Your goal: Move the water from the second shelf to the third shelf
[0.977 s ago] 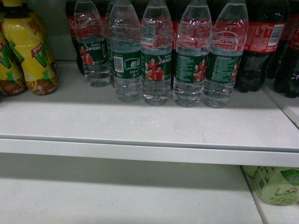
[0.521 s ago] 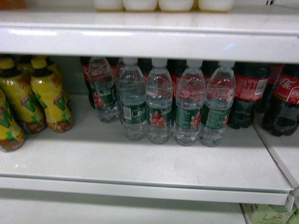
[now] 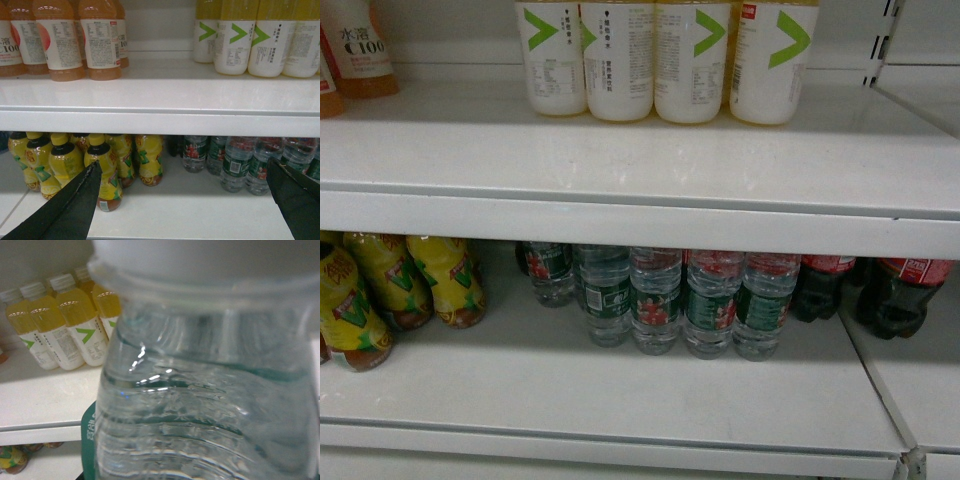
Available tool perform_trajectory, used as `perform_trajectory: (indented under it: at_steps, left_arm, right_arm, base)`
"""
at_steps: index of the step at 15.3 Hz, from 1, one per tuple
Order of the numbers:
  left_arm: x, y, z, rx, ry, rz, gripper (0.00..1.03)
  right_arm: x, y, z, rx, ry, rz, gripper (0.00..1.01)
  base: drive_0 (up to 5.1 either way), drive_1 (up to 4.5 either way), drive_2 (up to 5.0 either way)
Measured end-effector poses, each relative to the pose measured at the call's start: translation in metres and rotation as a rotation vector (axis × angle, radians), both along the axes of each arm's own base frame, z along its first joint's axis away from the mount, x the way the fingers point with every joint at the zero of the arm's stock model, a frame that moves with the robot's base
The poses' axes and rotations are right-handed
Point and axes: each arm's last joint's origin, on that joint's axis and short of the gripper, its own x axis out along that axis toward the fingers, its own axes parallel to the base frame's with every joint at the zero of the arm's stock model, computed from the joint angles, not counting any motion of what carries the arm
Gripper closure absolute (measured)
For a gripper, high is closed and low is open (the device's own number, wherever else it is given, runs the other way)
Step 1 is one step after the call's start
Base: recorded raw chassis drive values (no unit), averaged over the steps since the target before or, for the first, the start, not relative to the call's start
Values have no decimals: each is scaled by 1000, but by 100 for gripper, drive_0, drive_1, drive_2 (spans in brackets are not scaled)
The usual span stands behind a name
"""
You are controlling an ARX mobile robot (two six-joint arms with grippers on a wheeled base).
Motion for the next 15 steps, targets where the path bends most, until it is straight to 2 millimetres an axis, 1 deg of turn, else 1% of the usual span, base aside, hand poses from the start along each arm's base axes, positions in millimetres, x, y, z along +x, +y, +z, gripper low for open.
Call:
perform_trajectory:
  at_steps: [3,11,15]
  left_arm:
    - [0,0,0,0,2,0,5]
    - [0,0,0,0,3,0,5]
    - [0,0,0,0,5,0,5]
  right_arm:
    - [0,0,0,0,0,0,58]
    - [0,-1,0,-1,3,-10,58]
    - [-1,-1,0,0,-3,-4,58]
  base:
    - [0,0,0]
    - [-421,131,326]
    - [-495,250,250]
